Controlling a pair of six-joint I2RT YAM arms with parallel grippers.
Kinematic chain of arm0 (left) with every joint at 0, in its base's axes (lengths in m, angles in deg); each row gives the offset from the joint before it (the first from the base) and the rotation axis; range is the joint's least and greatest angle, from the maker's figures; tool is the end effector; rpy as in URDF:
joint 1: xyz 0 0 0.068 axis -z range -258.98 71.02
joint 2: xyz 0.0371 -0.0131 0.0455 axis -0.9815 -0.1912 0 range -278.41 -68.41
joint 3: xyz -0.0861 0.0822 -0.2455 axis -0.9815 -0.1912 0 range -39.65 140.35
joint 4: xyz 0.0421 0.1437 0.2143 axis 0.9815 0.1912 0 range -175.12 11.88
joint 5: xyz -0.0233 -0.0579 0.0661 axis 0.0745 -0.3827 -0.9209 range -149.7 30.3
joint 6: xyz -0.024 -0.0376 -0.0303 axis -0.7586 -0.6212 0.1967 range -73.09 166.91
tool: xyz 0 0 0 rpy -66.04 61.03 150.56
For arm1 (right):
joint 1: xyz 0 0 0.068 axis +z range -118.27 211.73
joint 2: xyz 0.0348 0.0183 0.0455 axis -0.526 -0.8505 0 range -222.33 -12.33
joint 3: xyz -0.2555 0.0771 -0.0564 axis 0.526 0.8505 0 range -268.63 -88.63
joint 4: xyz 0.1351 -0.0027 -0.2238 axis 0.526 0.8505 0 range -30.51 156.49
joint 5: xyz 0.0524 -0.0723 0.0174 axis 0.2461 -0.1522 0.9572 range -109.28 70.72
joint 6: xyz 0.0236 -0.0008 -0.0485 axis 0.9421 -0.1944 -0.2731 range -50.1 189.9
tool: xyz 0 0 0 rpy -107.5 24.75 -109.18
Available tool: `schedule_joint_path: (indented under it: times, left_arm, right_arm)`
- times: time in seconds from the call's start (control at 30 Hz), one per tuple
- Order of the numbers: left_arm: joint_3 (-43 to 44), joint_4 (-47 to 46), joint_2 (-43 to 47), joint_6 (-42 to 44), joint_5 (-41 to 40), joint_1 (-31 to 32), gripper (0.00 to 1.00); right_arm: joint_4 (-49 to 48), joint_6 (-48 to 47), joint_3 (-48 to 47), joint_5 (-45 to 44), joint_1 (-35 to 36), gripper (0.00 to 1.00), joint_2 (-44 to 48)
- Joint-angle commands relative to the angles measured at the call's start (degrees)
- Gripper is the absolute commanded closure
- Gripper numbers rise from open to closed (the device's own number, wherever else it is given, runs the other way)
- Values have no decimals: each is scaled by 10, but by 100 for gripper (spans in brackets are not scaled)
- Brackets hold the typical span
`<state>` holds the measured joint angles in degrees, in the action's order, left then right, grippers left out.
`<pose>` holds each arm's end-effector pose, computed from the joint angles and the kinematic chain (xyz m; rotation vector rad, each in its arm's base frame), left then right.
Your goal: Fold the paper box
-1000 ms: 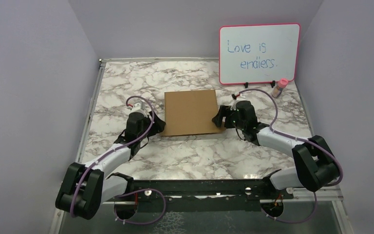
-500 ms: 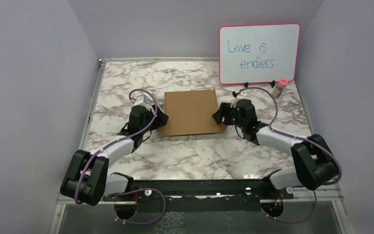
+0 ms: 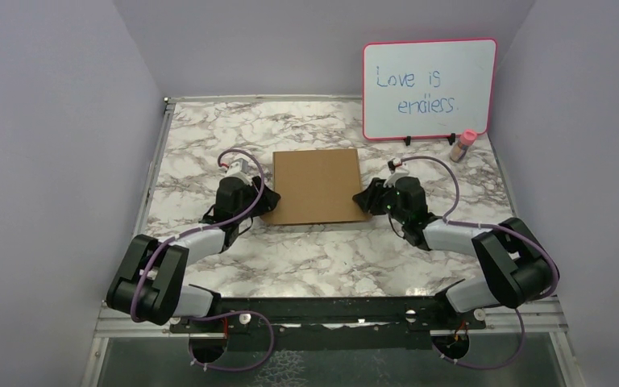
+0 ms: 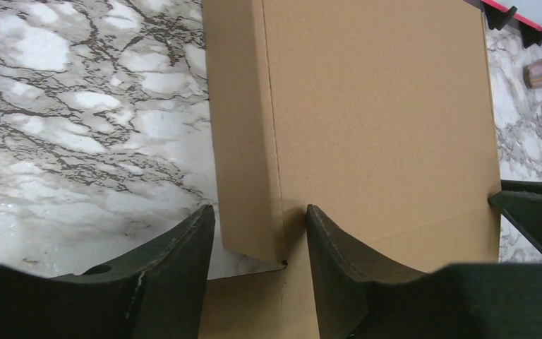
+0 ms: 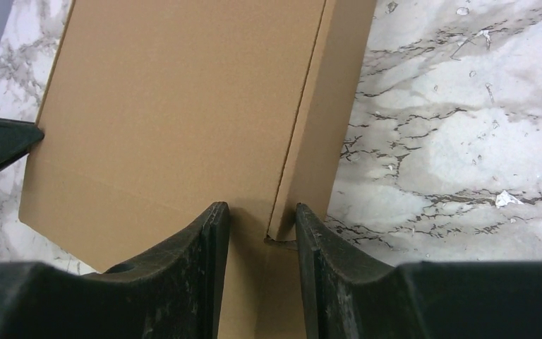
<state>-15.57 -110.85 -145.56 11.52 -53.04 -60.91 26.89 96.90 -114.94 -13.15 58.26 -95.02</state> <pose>0.2397 -0.0826 0.1609 -0.2448 2.1038 -0.6895 0.2419 0.1248 0.1604 -0.0632 2.0530 0.7008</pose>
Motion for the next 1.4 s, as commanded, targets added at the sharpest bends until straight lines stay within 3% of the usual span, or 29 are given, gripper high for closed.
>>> schedule_joint_path:
  times: [0.0, 0.37, 0.6, 0.83, 1.03, 1.17, 1.37]
  left_arm:
    - [-20, -11, -15, 9, 17, 1, 52]
    - [-34, -23, 51, -15, 42, 4, 57]
    - [-7, -23, 22, -15, 40, 5, 55]
    - [-10, 3, 82, -28, -40, 4, 39]
    - [42, 149, 170, -8, -105, 4, 22]
    - [96, 239, 211, 15, -105, -1, 3]
    - [223, 396, 211, 118, -98, -25, 1]
  right_arm:
    - [-5, -1, 30, 38, -1, 58, -16]
    - [13, 13, 29, 104, 0, 61, 48]
    - [30, 30, 49, 118, 6, 61, 72]
    - [133, -22, 21, 49, 6, 45, 148]
    - [176, -84, -17, 59, 24, 38, 182]
    - [211, -115, -69, 49, 56, 38, 157]
    - [236, -180, -127, 7, 129, 36, 104]
